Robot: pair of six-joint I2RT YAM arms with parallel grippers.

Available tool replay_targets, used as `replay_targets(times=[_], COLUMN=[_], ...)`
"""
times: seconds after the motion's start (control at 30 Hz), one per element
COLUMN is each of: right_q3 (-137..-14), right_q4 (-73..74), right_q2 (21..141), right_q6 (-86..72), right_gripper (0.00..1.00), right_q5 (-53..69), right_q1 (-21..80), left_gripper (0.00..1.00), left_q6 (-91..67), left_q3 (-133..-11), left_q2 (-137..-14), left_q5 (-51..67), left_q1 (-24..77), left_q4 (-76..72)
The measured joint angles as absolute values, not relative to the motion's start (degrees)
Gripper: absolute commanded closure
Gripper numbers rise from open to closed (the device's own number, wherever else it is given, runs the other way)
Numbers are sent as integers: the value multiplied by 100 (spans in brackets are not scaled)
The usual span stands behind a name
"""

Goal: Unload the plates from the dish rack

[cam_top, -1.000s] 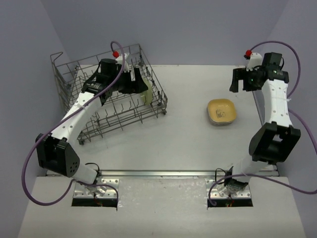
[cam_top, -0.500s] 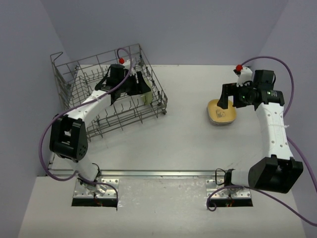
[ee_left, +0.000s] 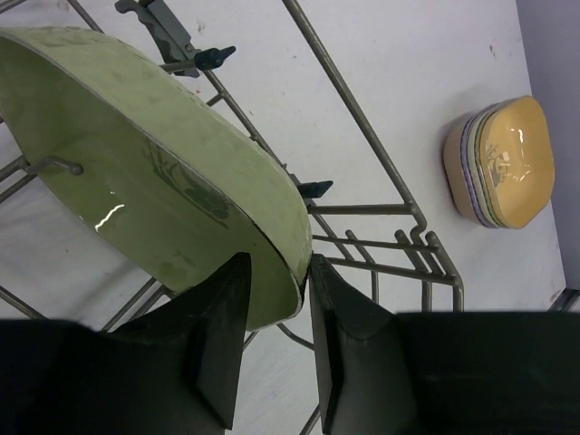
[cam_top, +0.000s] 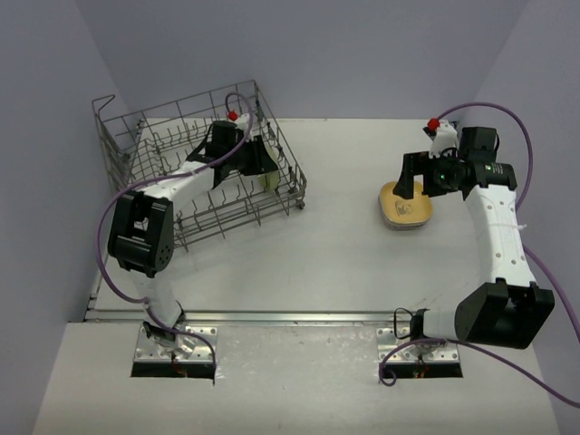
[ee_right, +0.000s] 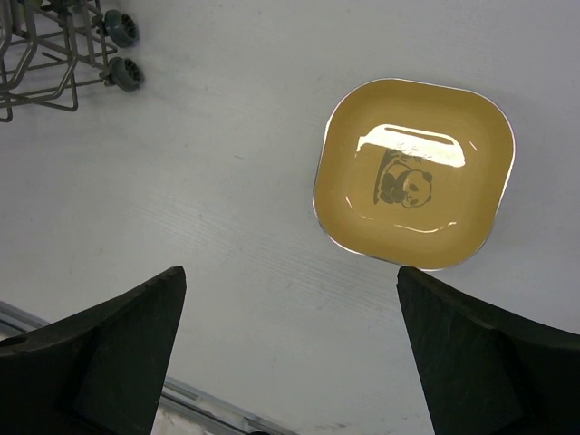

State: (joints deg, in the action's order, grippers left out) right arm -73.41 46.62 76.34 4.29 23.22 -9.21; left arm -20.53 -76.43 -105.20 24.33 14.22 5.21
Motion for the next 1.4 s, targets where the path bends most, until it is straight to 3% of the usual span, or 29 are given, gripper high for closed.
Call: replay_targets(times=[0.03, 0.1, 0.13, 0.47, 0.83, 1.13, 1.27, 1.4], right_q3=[-7341, -7341, -7341, -7341, -7365, -7620, -7557, -7518], right_q4=[4659, 4662, 4661, 4711, 4837, 4884, 4899, 4954], right_q2=[7634, 7634, 7634, 7631, 7629, 7516, 7247, 6921], right_q6=[429, 429, 429, 429, 380, -55, -241, -259], right_gripper=[1, 1, 1, 1, 1, 1, 1, 1], right_q5=[2322, 2326, 2331, 2449, 2473, 2861, 3106, 3333], right_q1=[-921, -921, -921, -850, -799, -799, -799, -796], left_gripper=[78, 98, 100, 100, 100, 100, 100, 100], left_q6=[-2045, -2032, -2046, -2801, -4548, -1400, 775, 2631], left_q3=[-7647, -7649, -7649, -7384, -7042, -8559, -8807, -8097], left_q2=[-10523, -10521, -10519, -10153, -9695, -9295, -8700, -7799], left_q5=[2488, 2580, 2640, 3759, 5527, 5275, 4277, 2941], left_q1=[1422, 1420, 1417, 1063, 574, 1122, 2310, 4104], left_q4=[499, 421, 378, -341, -2367, 1102, 2563, 3417])
